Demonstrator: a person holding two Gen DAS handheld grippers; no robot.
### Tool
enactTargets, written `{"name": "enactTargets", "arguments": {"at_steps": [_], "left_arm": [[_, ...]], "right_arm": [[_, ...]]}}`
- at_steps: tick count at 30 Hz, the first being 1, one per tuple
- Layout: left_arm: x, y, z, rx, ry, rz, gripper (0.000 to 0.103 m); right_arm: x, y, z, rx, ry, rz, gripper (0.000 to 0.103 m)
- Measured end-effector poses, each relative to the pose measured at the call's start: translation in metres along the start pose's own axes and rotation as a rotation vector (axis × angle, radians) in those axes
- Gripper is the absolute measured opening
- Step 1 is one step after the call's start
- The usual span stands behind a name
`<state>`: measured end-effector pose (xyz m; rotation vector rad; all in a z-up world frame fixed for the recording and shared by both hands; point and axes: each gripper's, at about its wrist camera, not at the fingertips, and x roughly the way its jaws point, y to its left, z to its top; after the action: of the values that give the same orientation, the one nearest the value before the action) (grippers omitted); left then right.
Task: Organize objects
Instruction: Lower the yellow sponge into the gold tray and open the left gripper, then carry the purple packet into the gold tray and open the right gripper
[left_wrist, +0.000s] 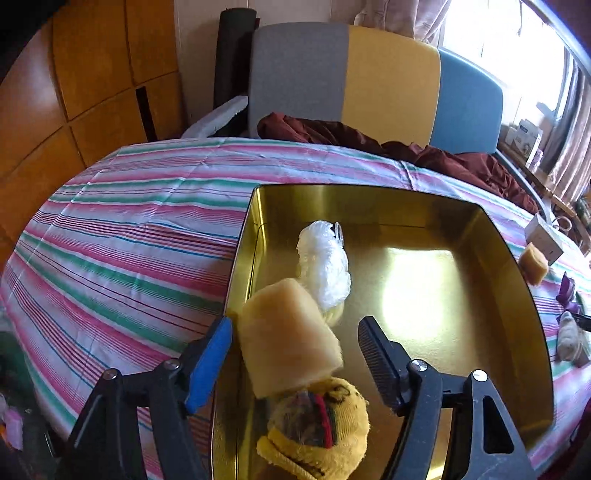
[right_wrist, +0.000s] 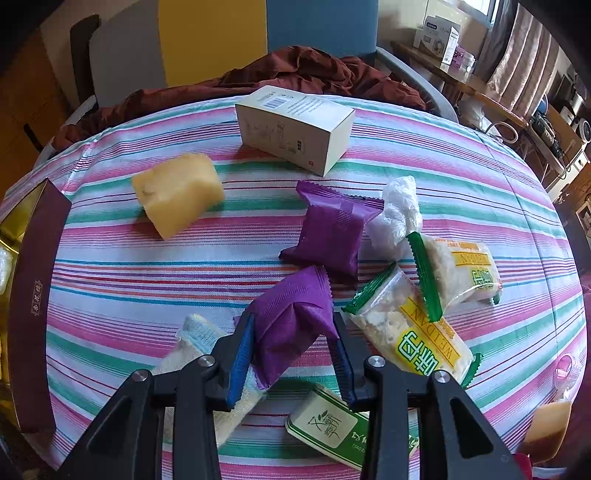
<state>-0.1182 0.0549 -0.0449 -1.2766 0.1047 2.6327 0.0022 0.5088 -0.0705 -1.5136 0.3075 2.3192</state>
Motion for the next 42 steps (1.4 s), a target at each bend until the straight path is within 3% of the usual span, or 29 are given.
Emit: {"name": "enactTargets", "arguments": {"at_steps": [6,14,23,27,33,37,42], "left_arm": [[-0.034,0.003,-0.011,-0.029,-0.084,0.018,0.074],[-0.063,0.001,-0.029,-0.036,-0.133,0.017,0.076],[-0.08,0.003,-0.043,-0.041,-0.149,0.001,0.077],[-0.083,0.006,-0.047,-0.052,-0.149,-0.002,0.077],[-0.083,0.016,-0.05,-0.079,-0.146,-0.001,0.077],[-0.084,0.027,-0.053,-0.108,-0.148,0.006,0.077],[-0.085,0.044,-0.059,-0.143,-0.142,0.023,0.077]], "right_arm": [[-0.005,0.006,-0.001,-0.018,-0.026,-0.037,0.039],[-0.014,0.01,0.0,-0.023,-0.055,-0.058,0.039],[-0.061,0.027,0.009,0.002,-0.198,-0.015,0.039],[-0.087,0.067,0.016,-0.063,-0.264,0.07,0.039],[-0.114,0.16,0.014,-0.226,-0.296,0.273,0.039],[-0.111,0.229,0.0,-0.344,-0.247,0.39,0.039],[-0.084,0.298,-0.02,-0.443,-0.141,0.462,0.039]]}}
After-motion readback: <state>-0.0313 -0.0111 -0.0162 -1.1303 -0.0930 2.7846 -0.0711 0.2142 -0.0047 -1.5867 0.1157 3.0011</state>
